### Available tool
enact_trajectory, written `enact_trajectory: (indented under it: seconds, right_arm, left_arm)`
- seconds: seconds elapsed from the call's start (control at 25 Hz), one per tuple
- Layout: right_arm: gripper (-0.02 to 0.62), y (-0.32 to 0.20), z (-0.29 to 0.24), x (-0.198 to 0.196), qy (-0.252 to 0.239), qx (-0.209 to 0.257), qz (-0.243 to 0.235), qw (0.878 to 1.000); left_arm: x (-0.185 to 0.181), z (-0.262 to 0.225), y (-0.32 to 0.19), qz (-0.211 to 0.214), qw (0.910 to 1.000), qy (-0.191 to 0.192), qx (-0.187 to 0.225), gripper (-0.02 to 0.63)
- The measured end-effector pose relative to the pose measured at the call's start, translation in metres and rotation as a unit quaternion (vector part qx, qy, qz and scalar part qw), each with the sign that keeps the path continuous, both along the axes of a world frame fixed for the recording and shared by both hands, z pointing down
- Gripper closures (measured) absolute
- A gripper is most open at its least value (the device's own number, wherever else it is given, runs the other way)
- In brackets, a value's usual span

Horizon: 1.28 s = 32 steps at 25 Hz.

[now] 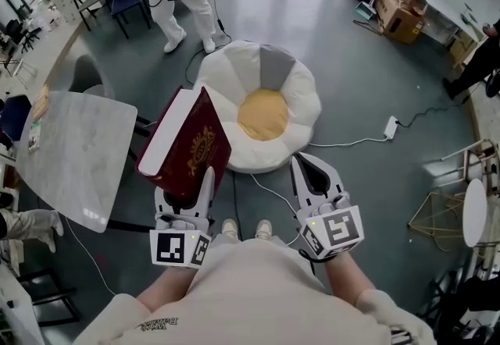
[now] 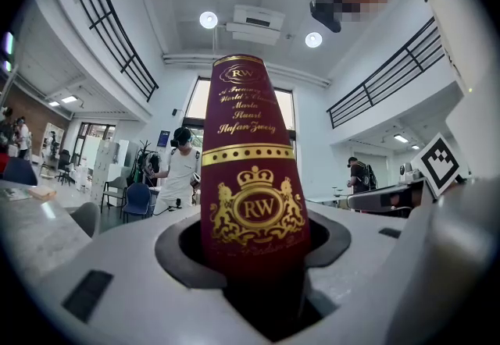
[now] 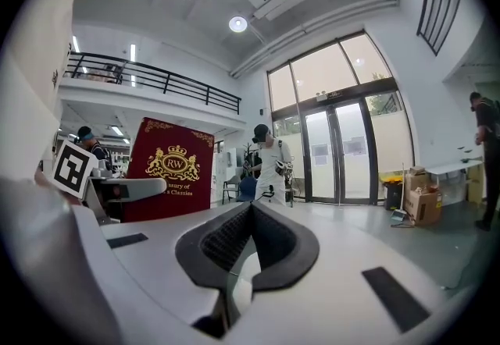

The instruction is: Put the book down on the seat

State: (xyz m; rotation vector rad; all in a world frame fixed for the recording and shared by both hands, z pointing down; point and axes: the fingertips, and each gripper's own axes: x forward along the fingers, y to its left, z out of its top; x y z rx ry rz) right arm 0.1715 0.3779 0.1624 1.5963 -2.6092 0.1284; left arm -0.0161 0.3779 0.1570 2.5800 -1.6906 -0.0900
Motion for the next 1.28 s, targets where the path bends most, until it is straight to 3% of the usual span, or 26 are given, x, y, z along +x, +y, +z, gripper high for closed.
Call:
enact_trajectory:
  seconds: [0.52, 1.28]
  right_arm:
    - [0.597, 0.011, -0.004, 0.045, -0.004, 0.015, -0.013, 1.000]
    - [0.597, -0.021, 0.016, 0.048, -0.001, 0.014, -0.006, 1.000]
  left_arm:
    - [0.035, -0.006, 0.022, -0.043, 0.9989, 0.004, 0.018, 0.364]
    - [0.038, 0.016, -0.013, -0.033, 0.9994, 0.007, 0.011, 0.364]
